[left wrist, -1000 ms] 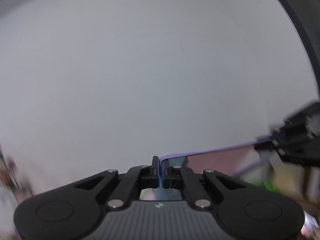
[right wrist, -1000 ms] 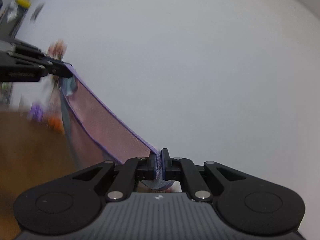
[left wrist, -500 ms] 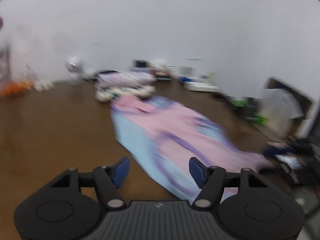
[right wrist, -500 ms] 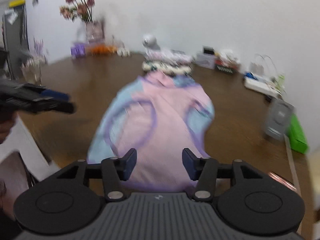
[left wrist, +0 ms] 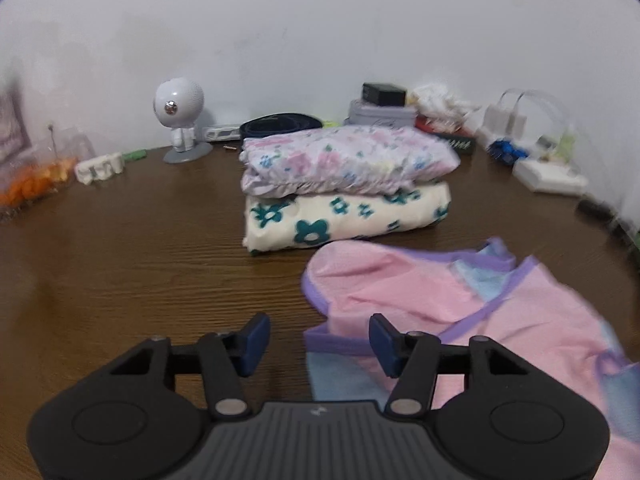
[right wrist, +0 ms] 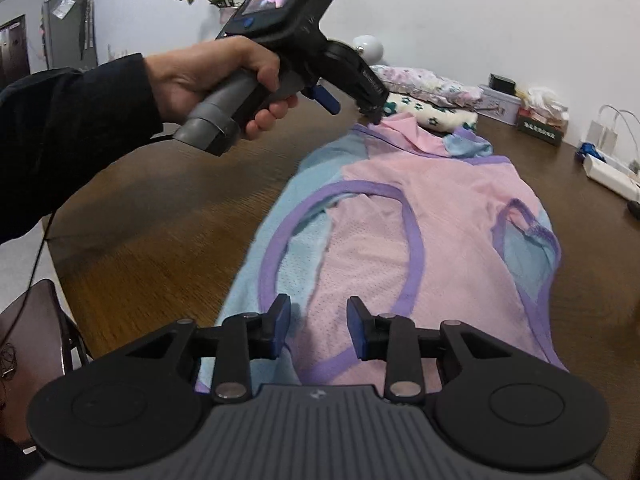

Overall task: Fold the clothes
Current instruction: 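Lay the garment flat on the table and open both grippers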

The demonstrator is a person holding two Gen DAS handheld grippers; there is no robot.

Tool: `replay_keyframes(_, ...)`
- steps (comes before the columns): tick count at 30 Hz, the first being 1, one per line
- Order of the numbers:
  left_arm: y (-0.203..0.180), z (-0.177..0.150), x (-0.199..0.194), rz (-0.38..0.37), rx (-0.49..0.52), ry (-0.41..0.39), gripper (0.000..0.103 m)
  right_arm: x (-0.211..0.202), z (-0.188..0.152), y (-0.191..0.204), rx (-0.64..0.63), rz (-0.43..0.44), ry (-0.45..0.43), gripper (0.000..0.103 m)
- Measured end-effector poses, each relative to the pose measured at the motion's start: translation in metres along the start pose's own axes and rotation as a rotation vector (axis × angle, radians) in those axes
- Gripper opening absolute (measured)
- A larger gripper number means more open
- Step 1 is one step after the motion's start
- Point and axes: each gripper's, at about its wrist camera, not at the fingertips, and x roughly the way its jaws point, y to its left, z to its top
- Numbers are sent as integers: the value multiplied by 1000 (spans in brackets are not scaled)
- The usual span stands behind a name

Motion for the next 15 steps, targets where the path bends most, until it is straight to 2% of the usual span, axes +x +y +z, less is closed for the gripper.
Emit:
replay_keyframes(1, -2, -3, 3, 20, 19, 0, 43, 0, -1, -2, 0, 3, 0, 35)
replay_keyframes(3, -1, -7, 7, 33, 10, 9, 8, -1, -2, -2, -8, 8, 6, 35)
replay_keyframes(6, 3, -16, 5, 41, -28, -9, 6, -7, -4, -1, -15, 17, 18, 35)
replay_keyframes(9, 3, -30, -7, 106, -9, -24, 4, -16, -10, -1, -31, 36, 36, 34)
replay_keyframes(13, 15, -64, -45, 182, -46, -20, 3, -38, -27, -9, -64, 88, 61, 34)
replay_keyframes(15, 27, -91, -78, 194, -118, -18, 2, -49, -34, -18, -58, 83, 78, 34)
